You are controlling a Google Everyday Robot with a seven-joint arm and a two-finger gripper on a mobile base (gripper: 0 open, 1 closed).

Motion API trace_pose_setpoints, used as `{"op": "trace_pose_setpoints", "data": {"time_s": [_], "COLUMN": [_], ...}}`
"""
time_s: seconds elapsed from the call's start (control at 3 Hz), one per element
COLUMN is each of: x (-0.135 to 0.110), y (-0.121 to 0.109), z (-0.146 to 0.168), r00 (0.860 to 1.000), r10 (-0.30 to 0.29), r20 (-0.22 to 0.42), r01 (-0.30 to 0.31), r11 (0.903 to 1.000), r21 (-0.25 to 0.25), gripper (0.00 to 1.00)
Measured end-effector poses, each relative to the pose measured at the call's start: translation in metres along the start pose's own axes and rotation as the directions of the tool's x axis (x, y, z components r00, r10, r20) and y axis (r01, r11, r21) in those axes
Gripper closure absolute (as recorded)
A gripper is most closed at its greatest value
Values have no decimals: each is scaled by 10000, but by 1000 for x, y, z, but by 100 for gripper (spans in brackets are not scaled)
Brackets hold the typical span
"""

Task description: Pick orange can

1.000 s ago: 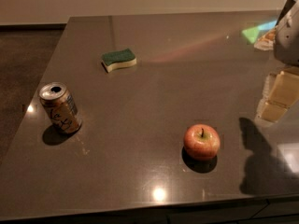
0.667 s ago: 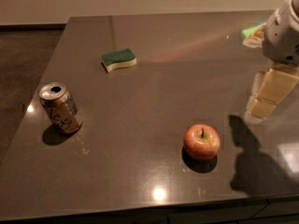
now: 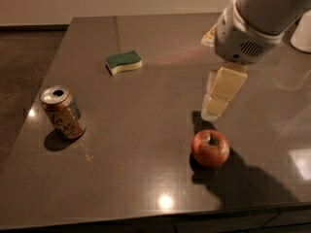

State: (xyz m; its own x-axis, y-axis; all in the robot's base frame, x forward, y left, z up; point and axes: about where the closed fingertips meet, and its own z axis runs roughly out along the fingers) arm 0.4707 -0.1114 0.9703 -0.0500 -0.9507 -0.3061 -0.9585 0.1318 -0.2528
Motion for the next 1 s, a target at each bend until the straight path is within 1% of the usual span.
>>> {"op": "trace_pose_setpoints", "data": {"time_s": [0.33, 0.67, 1.0], "x": [-43, -84, -122], "y": [-1, 1, 9], "z": [26, 48, 70], "r00": [9980, 9930, 9851], "r10": [-212, -248, -207], "r20": [598, 1156, 1708], "r01": [221, 284, 297], "r11": [9997, 9991, 9983], "r21": [-138, -300, -502], "gripper": [0, 0, 0]}}
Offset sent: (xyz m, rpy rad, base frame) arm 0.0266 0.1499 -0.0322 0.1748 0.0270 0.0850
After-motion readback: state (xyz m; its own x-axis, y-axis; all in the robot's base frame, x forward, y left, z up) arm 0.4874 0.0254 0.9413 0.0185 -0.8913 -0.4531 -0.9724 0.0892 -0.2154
